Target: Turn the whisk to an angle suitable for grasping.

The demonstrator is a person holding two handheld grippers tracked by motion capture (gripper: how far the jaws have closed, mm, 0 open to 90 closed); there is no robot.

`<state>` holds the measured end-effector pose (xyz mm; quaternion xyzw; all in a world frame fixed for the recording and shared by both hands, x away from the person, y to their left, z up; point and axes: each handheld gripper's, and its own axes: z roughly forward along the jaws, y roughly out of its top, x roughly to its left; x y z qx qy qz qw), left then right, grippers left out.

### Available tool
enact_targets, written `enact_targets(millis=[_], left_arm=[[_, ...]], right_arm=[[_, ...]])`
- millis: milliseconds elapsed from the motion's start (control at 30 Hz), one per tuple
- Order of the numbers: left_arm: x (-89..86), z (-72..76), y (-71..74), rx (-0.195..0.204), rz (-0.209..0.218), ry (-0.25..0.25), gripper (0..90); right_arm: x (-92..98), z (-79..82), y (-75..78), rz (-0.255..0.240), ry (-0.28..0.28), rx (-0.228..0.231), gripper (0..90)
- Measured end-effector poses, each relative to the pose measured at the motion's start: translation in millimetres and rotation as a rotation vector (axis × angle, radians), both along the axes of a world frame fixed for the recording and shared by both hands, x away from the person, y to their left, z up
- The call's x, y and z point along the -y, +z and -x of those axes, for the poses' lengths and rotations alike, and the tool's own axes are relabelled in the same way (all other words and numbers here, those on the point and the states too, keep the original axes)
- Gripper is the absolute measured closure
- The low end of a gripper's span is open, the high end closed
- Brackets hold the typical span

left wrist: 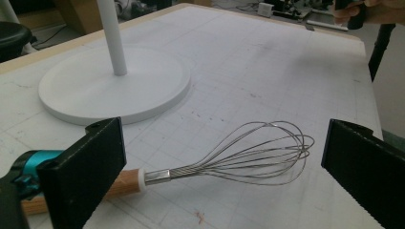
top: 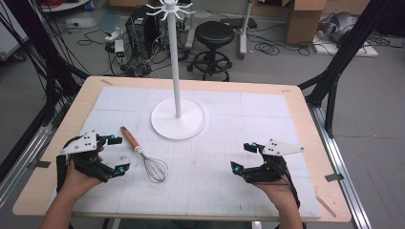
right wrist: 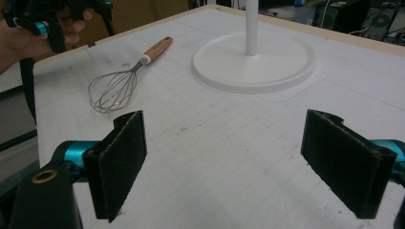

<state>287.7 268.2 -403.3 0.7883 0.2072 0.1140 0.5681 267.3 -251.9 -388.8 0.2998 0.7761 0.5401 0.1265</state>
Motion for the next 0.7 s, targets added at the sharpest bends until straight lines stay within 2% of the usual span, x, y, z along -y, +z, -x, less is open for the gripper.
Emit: enact_targets(millis=[433, 533, 700], left_arm=[[-1.6, -1.2, 0.5, 0.006, -0.015, 0.012, 1.7], [-1.9, -3.1, 1.2, 0.005, -0.015, 0.015, 1.7], [-1.8, -5.8, 4.0, 0.007, -0.040, 0.034, 1.7]], right_arm=[[-3.3, 0.0, -1.7, 0.016, 0.000, -0.008, 14.9], [-1.1, 1.5, 0.4, 0.010, -0.005, -0.007, 14.9], [3.1, 2.4, 2.8, -0.005, -0.014, 0.001, 14.9]])
